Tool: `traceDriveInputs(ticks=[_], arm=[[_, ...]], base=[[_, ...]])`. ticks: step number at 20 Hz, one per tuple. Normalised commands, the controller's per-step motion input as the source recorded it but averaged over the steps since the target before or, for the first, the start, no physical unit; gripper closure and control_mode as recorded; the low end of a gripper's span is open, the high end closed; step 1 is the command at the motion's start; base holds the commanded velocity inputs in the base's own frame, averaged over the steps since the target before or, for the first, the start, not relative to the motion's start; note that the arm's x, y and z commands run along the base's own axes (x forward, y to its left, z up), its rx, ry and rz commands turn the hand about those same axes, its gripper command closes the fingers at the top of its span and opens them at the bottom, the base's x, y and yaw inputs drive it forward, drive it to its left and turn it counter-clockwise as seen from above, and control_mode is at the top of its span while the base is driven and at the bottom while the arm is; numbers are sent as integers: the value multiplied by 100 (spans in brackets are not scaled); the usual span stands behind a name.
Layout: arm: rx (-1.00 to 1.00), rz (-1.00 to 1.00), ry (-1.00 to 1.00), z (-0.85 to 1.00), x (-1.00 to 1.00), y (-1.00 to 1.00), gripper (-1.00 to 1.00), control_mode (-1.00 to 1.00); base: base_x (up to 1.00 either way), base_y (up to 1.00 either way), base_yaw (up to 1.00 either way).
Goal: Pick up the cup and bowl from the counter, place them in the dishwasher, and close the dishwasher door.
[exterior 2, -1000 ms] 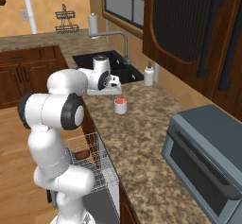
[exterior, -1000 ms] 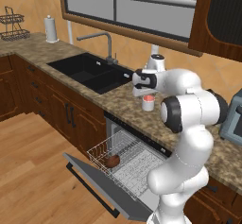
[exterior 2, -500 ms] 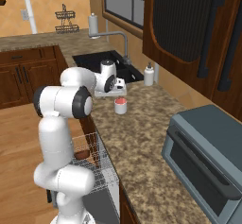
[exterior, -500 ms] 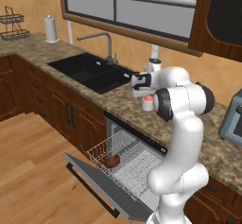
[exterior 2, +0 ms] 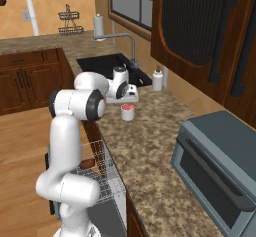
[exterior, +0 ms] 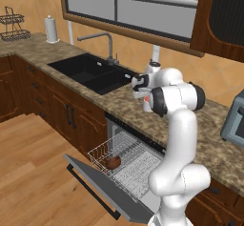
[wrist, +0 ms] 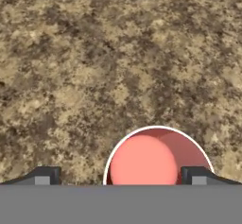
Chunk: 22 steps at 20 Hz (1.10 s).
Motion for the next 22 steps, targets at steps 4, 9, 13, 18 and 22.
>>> traceDriveInputs(ticks=[4,9,13,18,22], arm=[[0,1,0,-27,31,-6,-100,-100],[-1,0,0,-21,0,0,-100,-100],[0,0,0,-19,-9,0,-100,-100],[0,1,-4,-12,-36,8,-100,-100],[-1,4,0,-44,-1,18,100,-100]], base=[[0,0,0],[0,0,0],[0,0,0],[0,0,0],[0,0,0]])
